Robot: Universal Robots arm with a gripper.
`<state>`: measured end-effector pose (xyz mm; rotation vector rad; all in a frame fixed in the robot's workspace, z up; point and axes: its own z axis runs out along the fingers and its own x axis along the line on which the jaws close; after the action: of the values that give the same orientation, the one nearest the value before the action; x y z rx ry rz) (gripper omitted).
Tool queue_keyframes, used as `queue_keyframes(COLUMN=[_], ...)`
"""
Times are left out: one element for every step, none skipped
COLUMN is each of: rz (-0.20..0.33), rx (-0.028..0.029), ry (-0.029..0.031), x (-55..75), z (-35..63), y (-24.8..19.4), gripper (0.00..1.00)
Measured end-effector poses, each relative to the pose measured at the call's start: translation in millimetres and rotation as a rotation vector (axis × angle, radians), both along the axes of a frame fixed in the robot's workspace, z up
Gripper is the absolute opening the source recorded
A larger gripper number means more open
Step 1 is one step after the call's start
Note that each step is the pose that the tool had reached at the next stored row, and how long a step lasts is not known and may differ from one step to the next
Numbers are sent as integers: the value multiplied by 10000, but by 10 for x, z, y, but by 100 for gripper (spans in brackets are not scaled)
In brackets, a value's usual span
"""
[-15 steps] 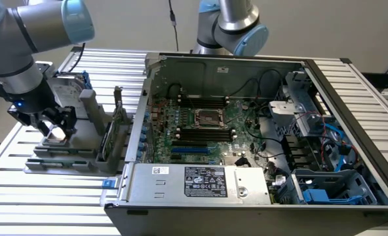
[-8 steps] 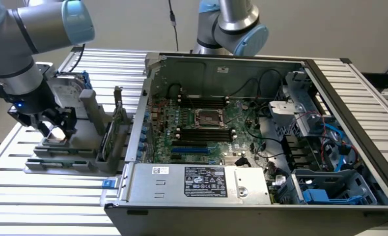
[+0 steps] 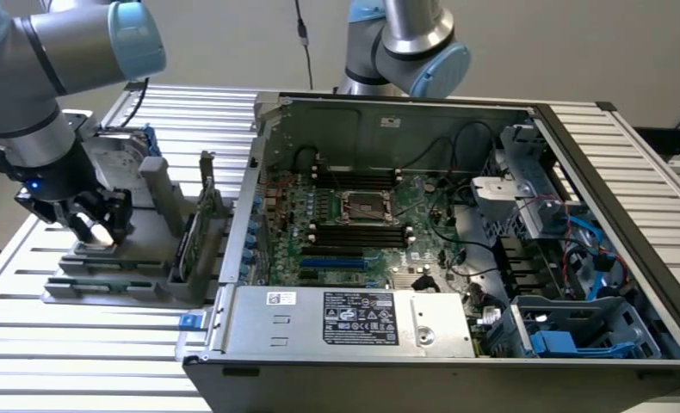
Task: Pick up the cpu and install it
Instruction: 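Pick up the cpu and move it towards the insertion slot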
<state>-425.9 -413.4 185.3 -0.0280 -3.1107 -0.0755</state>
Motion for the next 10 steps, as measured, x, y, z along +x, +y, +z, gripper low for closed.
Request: queue_keyframes(rz=[0,0,0,0,0,0,1,1,1,1], rx=[0,0,0,-1,-1,-1,0,4,11,18], ry=[0,-1,0,1,5,10,18,31,37,39], x=[0,0,0,0,0,0,0,0,1,0], z=[-1,-2,-2,-2,-1,-1,-2,1,10,35], y=[0,-1,-1,-1,-1,-2,-2,-2,-1,-1], gripper=[55,55,55,55,55,55,55,55,55,55])
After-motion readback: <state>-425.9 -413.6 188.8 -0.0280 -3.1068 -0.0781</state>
